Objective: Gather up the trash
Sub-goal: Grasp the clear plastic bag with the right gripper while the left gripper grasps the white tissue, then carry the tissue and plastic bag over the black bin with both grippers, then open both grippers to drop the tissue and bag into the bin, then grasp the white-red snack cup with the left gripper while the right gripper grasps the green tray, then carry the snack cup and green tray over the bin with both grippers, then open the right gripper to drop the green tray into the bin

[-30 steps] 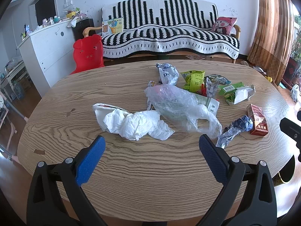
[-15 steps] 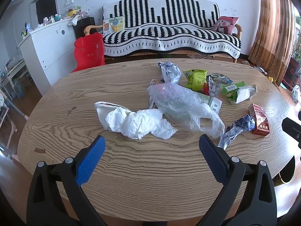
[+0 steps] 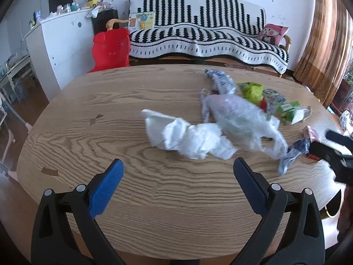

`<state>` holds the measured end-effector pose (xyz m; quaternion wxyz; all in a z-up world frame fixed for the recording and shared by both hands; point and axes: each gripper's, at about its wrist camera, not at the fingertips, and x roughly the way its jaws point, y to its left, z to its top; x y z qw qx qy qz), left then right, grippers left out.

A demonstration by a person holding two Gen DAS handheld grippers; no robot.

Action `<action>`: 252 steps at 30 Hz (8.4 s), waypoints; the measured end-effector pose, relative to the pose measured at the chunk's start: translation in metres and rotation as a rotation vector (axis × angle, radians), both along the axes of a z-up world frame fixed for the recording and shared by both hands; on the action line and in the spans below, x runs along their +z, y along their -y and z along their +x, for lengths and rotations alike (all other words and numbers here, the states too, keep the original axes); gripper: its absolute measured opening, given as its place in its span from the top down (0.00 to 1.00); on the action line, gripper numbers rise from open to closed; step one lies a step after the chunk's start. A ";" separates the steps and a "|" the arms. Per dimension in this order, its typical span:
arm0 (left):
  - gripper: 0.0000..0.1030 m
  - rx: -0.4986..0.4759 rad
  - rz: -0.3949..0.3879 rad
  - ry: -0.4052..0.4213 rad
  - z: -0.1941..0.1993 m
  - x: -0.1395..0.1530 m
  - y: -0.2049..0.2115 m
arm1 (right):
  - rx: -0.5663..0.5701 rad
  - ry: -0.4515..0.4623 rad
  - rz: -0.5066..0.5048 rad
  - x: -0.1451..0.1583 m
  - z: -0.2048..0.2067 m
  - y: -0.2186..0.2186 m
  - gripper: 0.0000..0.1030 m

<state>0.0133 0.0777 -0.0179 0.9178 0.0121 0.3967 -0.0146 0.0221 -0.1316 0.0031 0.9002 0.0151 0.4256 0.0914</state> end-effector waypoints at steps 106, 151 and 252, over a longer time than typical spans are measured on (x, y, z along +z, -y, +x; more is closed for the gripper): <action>0.26 -1.043 -0.115 -0.220 -0.110 -0.092 0.636 | -1.123 -0.163 0.329 -0.108 -0.307 0.564 0.28; 0.09 -0.094 0.055 -0.017 0.089 -0.028 -0.018 | -0.011 -0.099 -0.012 -0.033 0.030 0.005 0.15; 0.40 -0.935 -0.163 -0.130 -0.080 -0.049 0.558 | -0.980 -0.304 0.278 -0.135 -0.264 0.535 0.16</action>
